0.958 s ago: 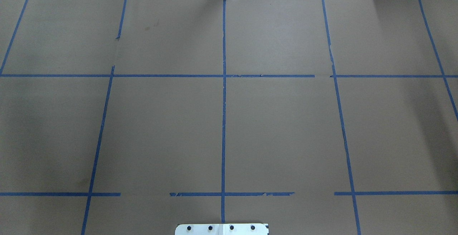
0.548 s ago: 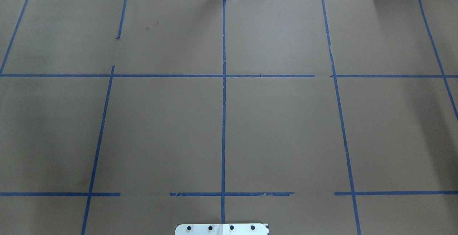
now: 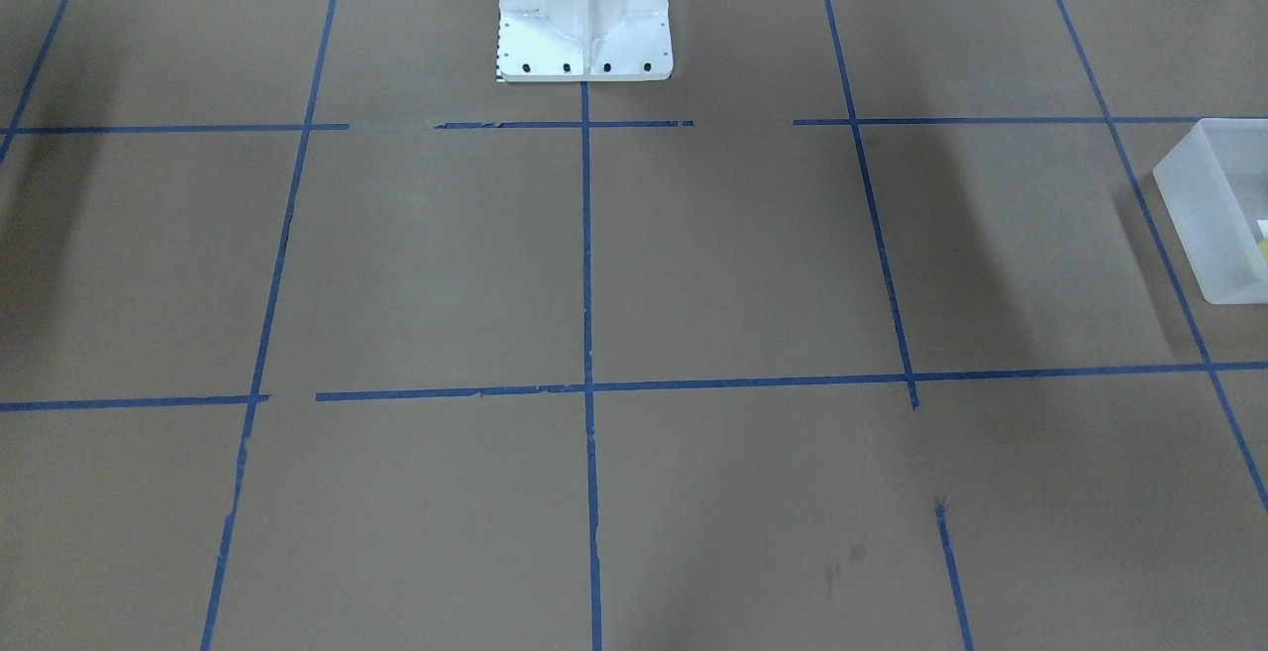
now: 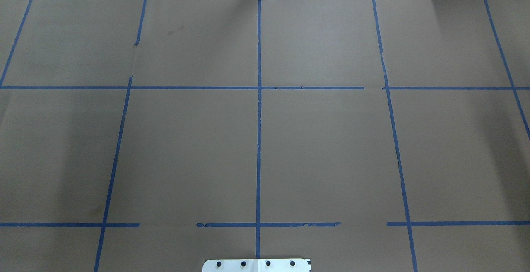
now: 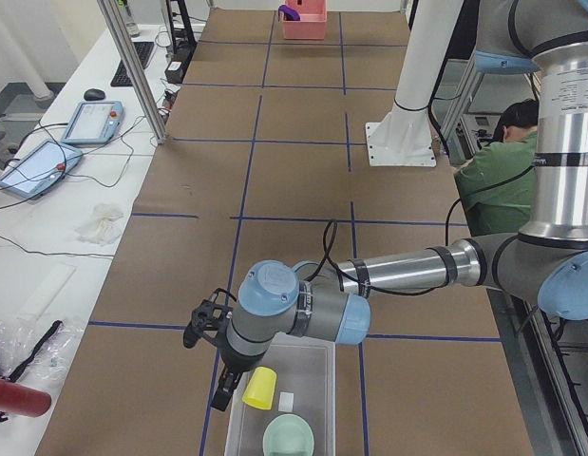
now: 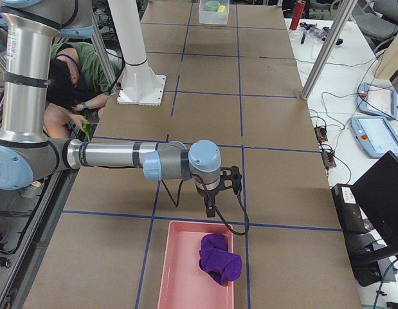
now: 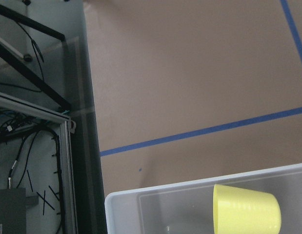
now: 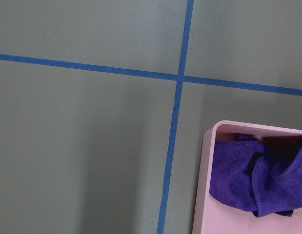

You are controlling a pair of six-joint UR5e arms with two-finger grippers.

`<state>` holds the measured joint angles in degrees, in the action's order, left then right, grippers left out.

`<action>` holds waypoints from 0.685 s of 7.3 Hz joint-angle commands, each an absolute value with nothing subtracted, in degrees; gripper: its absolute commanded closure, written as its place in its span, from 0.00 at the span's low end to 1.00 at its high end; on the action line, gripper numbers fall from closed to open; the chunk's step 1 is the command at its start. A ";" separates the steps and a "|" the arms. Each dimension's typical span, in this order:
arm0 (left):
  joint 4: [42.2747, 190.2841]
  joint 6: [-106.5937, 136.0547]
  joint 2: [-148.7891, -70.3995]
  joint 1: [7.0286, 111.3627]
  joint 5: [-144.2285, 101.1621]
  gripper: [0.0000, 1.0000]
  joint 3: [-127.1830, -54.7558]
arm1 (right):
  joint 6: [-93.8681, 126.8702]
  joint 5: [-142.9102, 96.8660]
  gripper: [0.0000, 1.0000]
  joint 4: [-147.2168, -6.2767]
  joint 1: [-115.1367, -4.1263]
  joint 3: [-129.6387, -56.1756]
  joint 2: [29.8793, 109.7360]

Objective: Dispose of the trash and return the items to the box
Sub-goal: 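Release the green bowl in the clear bin and raise the left gripper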

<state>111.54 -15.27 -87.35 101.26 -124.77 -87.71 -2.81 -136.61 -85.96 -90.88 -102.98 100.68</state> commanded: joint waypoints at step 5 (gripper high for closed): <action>96.74 -4.66 -88.50 91.41 -131.75 0.00 -94.56 | 0.76 -135.95 0.00 -82.88 -90.88 -100.99 102.48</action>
<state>103.37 -4.96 -87.66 91.79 -131.59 -93.44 -1.65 -134.55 -83.47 -90.88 -101.15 102.26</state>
